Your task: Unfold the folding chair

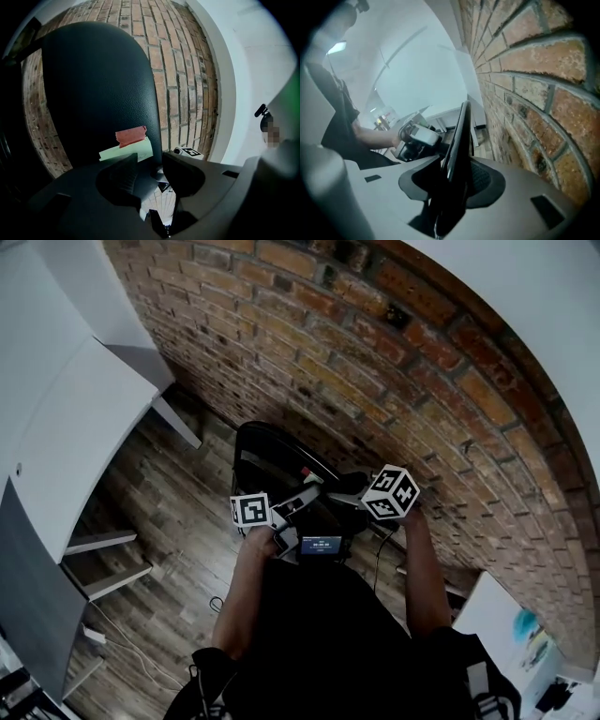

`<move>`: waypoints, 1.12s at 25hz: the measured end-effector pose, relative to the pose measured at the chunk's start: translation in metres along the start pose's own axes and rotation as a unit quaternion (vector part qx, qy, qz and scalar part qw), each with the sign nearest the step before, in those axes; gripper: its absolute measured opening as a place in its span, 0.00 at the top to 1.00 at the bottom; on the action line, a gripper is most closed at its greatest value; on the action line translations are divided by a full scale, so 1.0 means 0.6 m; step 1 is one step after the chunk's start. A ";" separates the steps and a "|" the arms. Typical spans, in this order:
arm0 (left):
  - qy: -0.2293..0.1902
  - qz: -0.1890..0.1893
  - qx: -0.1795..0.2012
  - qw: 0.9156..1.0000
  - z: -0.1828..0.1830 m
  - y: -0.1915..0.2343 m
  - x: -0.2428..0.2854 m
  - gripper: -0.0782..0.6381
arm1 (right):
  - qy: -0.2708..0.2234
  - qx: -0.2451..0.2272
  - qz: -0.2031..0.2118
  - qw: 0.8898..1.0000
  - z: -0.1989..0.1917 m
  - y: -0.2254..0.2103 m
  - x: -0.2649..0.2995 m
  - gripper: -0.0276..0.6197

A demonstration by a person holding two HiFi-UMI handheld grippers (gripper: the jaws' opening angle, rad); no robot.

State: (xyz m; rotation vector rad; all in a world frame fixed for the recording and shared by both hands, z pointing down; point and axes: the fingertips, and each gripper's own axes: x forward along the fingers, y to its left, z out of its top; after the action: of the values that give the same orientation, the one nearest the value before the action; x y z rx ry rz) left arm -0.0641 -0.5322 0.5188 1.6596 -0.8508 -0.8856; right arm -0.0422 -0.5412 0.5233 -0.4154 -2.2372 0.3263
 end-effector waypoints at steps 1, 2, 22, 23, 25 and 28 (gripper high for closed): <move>-0.001 -0.003 0.004 1.000 0.002 -0.001 -0.001 0.64 | -0.002 0.023 0.002 1.000 0.000 -0.004 -0.001 0.73; -0.003 -0.006 0.007 1.000 0.005 0.000 -0.005 0.64 | -0.004 0.045 0.006 0.999 0.000 -0.007 -0.002 0.76; -0.093 0.208 -0.084 0.970 -0.056 0.254 -0.171 0.52 | -0.038 0.118 -0.027 0.992 0.001 0.004 0.001 0.82; -0.101 0.203 -0.086 0.970 -0.056 0.256 -0.171 0.52 | -0.037 0.116 -0.031 0.992 0.000 0.001 0.000 0.82; -0.109 0.209 -0.093 0.967 -0.059 0.263 -0.177 0.50 | -0.036 0.115 -0.032 0.992 0.000 -0.002 -0.001 0.82; -0.110 0.229 -0.110 0.961 -0.080 0.281 -0.190 0.49 | -0.037 0.115 -0.030 0.992 -0.001 0.009 0.001 0.82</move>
State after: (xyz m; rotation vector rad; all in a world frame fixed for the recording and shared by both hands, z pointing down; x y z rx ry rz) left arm -0.0955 -0.4496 0.7086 1.1167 -1.1851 -0.8097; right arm -0.0411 -0.5360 0.5219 -0.2150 -2.2463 0.5688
